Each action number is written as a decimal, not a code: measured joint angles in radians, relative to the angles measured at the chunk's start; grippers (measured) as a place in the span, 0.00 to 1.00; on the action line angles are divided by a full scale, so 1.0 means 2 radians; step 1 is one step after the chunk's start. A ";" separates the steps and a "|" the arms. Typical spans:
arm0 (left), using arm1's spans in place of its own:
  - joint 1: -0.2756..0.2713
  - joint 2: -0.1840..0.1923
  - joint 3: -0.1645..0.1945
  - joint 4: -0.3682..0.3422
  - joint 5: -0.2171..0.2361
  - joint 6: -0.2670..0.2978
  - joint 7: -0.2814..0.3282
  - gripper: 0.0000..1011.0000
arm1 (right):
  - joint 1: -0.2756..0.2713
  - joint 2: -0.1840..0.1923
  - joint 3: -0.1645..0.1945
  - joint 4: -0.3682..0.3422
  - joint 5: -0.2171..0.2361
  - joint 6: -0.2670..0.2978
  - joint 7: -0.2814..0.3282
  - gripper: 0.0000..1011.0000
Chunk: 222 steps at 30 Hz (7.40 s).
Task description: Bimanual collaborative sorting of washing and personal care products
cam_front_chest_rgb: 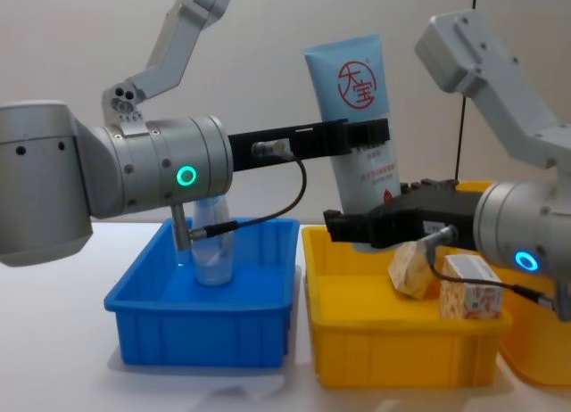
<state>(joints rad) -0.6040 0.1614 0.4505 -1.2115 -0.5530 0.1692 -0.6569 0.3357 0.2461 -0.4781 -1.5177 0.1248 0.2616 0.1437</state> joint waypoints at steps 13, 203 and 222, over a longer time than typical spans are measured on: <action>0.000 0.000 0.000 0.000 0.000 0.000 0.000 0.28 | 0.005 -0.009 -0.003 0.013 -0.007 -0.003 -0.007 0.64; 0.088 0.053 0.001 -0.100 0.085 -0.037 0.154 0.99 | -0.140 0.035 0.139 -0.107 0.065 -0.058 -0.040 0.99; 0.160 0.096 0.002 -0.181 0.154 -0.068 0.281 0.99 | -0.175 0.046 0.126 -0.125 0.082 -0.114 -0.038 0.99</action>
<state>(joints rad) -0.2849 0.3534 0.4544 -1.5735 -0.2457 0.0341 -0.0945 -0.0144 0.3376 -0.2267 -1.7669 0.2879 0.0344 0.0669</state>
